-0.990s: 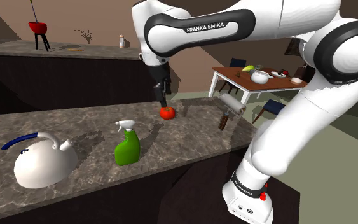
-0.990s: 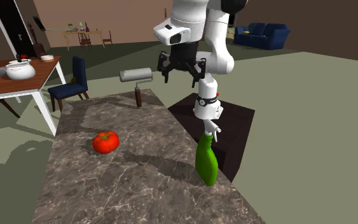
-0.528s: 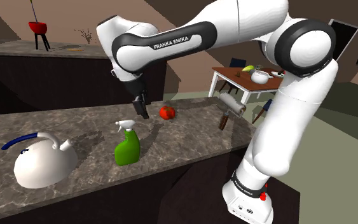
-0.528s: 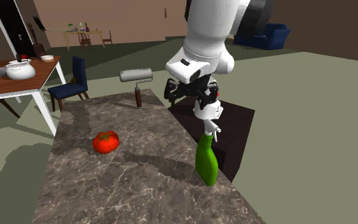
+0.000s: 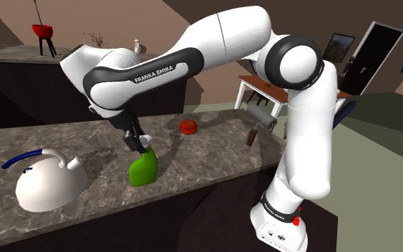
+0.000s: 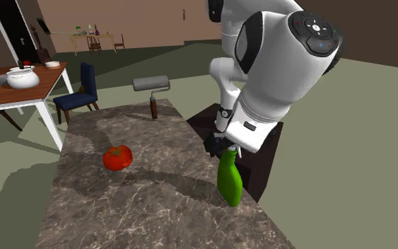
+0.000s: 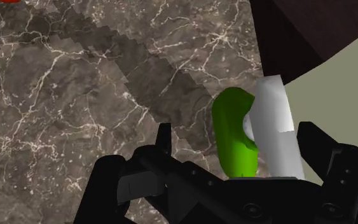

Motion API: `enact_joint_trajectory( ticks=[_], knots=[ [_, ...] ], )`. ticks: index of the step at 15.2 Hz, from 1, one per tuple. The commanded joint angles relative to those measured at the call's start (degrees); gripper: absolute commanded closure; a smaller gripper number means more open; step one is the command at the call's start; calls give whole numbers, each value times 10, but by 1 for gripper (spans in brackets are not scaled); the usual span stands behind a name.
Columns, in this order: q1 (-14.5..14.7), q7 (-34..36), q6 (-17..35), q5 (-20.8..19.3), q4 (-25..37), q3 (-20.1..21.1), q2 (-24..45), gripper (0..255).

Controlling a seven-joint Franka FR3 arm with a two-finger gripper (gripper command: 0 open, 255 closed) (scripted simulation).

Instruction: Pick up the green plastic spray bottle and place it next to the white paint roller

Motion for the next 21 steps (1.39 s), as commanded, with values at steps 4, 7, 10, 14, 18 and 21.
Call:
enact_joint_trajectory(
  ticks=[4,7,10,14,18,21],
  knots=[
    [44,-24,-20,-36,78,13,97,0],
    [37,-22,5,-37,48,11,91,0],
    [31,-19,28,-38,20,10,86,0],
    [28,-18,40,-39,6,9,84,0],
    [28,-18,40,-39,6,9,84,0],
    [28,-18,40,-39,6,9,84,255]
  ],
)
